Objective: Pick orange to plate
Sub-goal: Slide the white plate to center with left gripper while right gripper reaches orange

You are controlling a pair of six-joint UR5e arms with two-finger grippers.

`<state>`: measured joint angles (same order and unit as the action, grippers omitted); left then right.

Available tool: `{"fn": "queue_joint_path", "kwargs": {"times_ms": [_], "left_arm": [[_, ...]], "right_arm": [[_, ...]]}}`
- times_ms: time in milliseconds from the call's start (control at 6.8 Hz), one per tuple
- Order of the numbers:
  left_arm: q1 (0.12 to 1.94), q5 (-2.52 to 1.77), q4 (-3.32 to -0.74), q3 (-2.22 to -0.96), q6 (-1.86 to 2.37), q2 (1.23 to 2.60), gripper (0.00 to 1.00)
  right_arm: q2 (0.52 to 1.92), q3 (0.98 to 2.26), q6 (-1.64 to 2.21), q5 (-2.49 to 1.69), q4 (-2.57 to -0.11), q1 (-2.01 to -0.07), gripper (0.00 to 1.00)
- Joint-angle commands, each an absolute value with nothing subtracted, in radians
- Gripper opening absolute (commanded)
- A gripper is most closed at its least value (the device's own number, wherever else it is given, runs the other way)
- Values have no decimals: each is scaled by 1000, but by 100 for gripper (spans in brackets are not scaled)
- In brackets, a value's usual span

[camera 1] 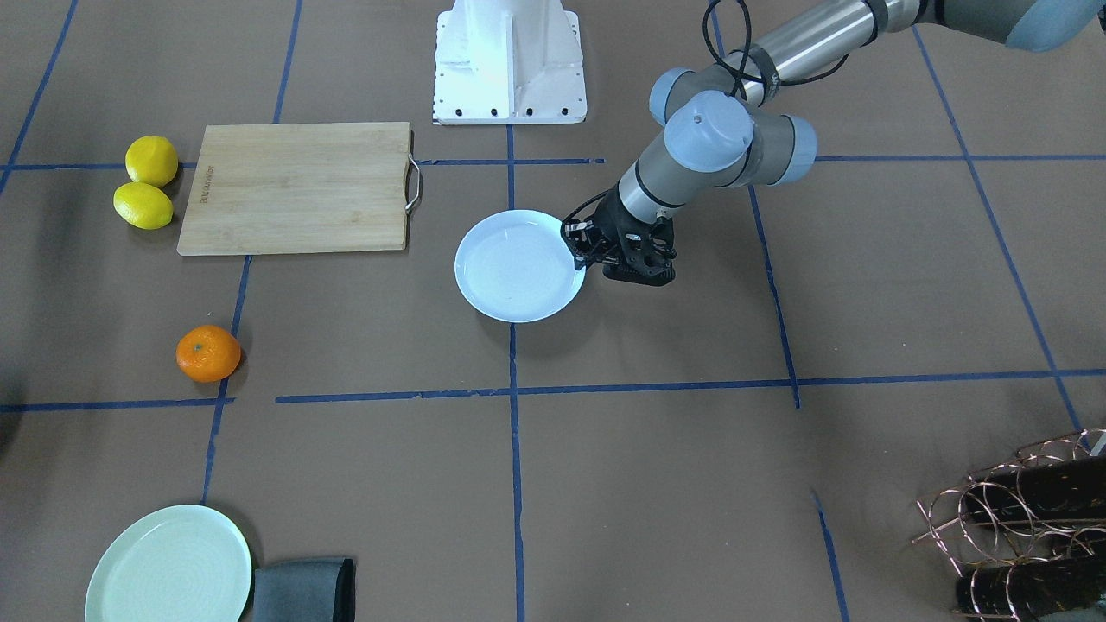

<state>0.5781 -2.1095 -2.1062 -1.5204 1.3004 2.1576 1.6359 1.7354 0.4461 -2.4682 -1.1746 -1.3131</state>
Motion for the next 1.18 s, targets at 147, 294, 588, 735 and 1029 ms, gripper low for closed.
{"fn": "queue_joint_path", "kwargs": {"times_ms": [147, 294, 588, 735, 1029], "left_arm": [[568, -2092, -2111, -1480, 1304, 2181, 20], [568, -2082, -2140, -1486, 1299, 2171, 83], [577, -2071, -2197, -1518, 1339, 2161, 94], [580, -2063, -2197, -1541, 1344, 2148, 96], [583, -2034, -2197, -1581, 1344, 2099, 98]], "right_arm": [[1556, 1735, 649, -2468, -1173, -1209, 100], [1516, 1732, 725, -2456, -1175, -1153, 100], [1433, 1729, 874, -2337, -1177, -1032, 100], [1425, 1726, 887, -2244, -1177, -956, 100], [1372, 1660, 923, -2130, -1177, -892, 100]]}}
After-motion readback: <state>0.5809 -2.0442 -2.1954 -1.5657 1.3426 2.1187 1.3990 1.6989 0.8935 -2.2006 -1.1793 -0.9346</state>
